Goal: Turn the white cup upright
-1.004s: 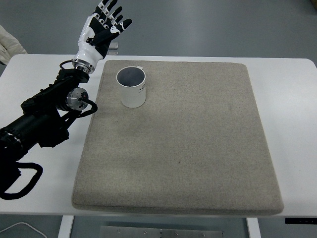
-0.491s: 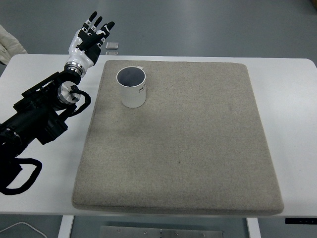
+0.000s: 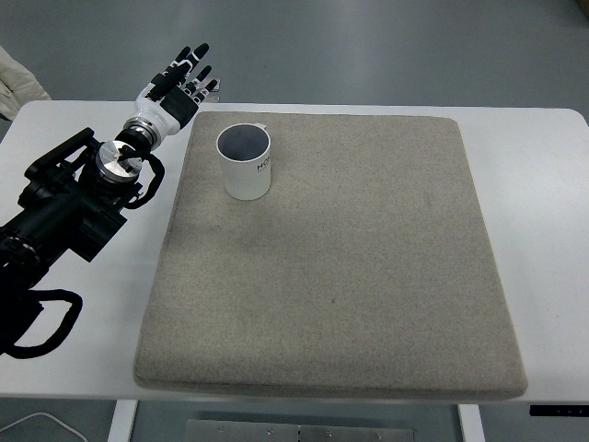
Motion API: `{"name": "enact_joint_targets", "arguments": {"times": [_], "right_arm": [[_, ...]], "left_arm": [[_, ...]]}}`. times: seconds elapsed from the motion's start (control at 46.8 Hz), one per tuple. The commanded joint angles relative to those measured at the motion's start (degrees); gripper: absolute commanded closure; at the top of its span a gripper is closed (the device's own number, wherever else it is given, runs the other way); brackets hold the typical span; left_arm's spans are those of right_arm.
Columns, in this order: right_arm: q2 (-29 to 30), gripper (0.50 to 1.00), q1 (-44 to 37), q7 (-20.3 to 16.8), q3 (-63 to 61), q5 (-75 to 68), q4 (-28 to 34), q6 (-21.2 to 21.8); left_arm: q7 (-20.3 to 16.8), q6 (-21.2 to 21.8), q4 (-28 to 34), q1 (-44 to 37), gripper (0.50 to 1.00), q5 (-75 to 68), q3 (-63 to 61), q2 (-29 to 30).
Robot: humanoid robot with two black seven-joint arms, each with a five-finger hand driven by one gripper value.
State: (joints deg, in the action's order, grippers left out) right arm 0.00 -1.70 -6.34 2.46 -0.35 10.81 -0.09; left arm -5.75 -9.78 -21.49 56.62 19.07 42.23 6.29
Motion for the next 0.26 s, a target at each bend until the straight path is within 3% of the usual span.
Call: {"name": "enact_joint_targets", "arguments": {"times": [0.0,0.235], "right_arm": [[0.0,0.57,-0.1,0.0,0.0,0.0,0.0,0.0],[0.0,0.57,0.0,0.0,0.0,0.0,0.0,0.0]], "left_arm": [[0.0,0.0,0.0,0.0,0.506,0.0,0.1,-0.1],[-0.4,-0.1,0.0,0.0,0.506,-0.1,1.2,-0.1]]}}
